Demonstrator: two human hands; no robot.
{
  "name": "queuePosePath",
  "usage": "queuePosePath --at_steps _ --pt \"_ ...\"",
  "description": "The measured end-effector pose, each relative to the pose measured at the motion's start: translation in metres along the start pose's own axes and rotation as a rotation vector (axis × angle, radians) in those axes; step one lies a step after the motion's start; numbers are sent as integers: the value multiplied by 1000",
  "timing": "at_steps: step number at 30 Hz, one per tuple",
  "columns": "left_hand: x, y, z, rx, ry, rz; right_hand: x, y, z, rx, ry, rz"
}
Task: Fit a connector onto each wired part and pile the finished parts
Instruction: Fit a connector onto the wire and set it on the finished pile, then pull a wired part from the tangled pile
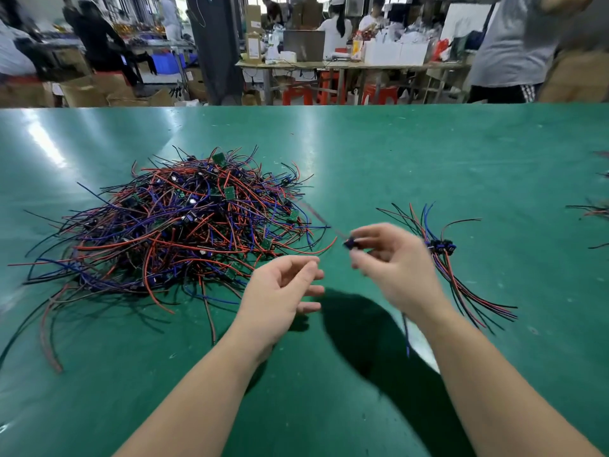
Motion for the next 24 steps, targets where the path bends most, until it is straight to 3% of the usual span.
queuePosePath --at_steps 2,4,7,10,14,17,20,22,24 --pt "2 4 -9 -49 251 126 -3 14 -29 -281 -30 39" --pt "1 7 -20 -95 537 267 -10 26 -66 -552 -218 94" --pt "-3 9 -29 -173 680 350 -31 35 -111 -775 -451 278" --pt "-2 11 -30 -205 479 295 -48 39 -121 -757 -527 463" --pt "-3 7 -25 -140 403 320 -54 42 -108 -595 -593 502" --pt "-5 3 -22 -50 654 525 -51 43 -99 -472 -641 491" --pt "-8 3 -21 -60 917 699 -42 39 -94 -449 -681 461" --pt "-8 7 -27 -133 1081 597 -34 35 -88 -485 -688 353" --pt "-4 9 -40 -163 1294 370 -25 30 -79 -495 -653 226"
Point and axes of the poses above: each hand's wrist, its own y-axis towards the middle knuckle, its own z-axis out of the palm, x = y × z, the point moved 1 cm from there along y, towards the middle knuckle, and after that the axes turned 11 degrees about z, right-handed, at the moved point
